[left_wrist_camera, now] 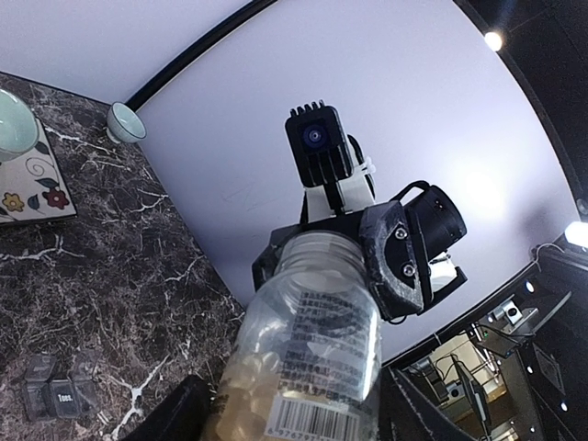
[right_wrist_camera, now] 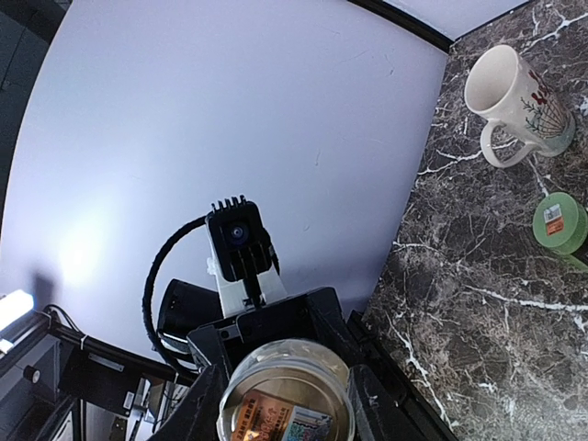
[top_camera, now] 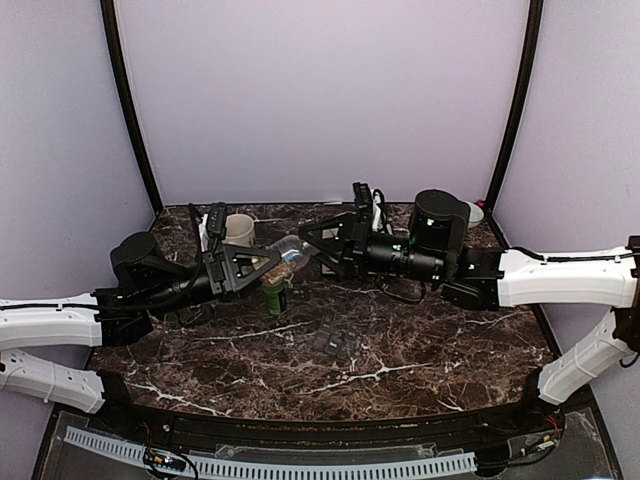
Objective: Sort the pills into containers
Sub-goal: Hold the pill bottle, then unscrew the lid of the pill bottle.
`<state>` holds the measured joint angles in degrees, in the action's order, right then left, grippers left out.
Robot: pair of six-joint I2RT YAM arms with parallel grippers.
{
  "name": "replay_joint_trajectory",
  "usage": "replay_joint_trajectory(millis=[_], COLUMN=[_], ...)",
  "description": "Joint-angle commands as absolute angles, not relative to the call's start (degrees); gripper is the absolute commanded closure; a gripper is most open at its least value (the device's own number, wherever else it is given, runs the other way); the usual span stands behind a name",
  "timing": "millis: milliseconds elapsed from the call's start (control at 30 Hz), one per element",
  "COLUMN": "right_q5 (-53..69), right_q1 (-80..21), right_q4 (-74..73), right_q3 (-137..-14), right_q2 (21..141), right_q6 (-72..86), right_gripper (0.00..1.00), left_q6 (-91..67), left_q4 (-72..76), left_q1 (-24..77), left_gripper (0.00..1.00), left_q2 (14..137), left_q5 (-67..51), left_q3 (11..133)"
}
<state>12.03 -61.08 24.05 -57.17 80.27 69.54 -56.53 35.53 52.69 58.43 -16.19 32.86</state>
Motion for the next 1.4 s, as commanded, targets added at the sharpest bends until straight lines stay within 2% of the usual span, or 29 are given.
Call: replay_joint_trajectory(millis=[0,333,633,800,1100,1367], right_q5=[13.7,17.6,22.5,24.3,21.9,19.6], right_q1=[-61.1,-60.7,-60.6,-60.6,-61.3,-61.7], right_q4=[29.9,31.0,34.5,30.7,11.2,5.9], right_q3=[-56.3,-55.8,-51.2,-50.9,-54.6,-54.6], right_q2=[81.2,81.9,80.0,78.9,75.7,73.8], right_q6=[70.9,67.3,58.2,51.6,33.6,29.7], right_gripper=[1.0,1.0,1.0,1.0,1.0,1.0], left_q6=[-56.3,-56.6,-57.3,-57.4,-56.3,-56.9], left_q4=[38.1,39.5,40.3,40.3,38.0,41.8], left_q1=[53.0,53.0,53.0,52.9,52.5,51.8], left_gripper=[0.41,0.61,0.71,0.74,0.77,0.82], left_q2=[58.6,58.4,57.3,56.8,56.3,59.0], left_q5=[-17.2,-17.7,-17.7,-17.8,-18.5,-21.7], left_q3=[33.4,32.7,31.7,31.5,31.2,31.3])
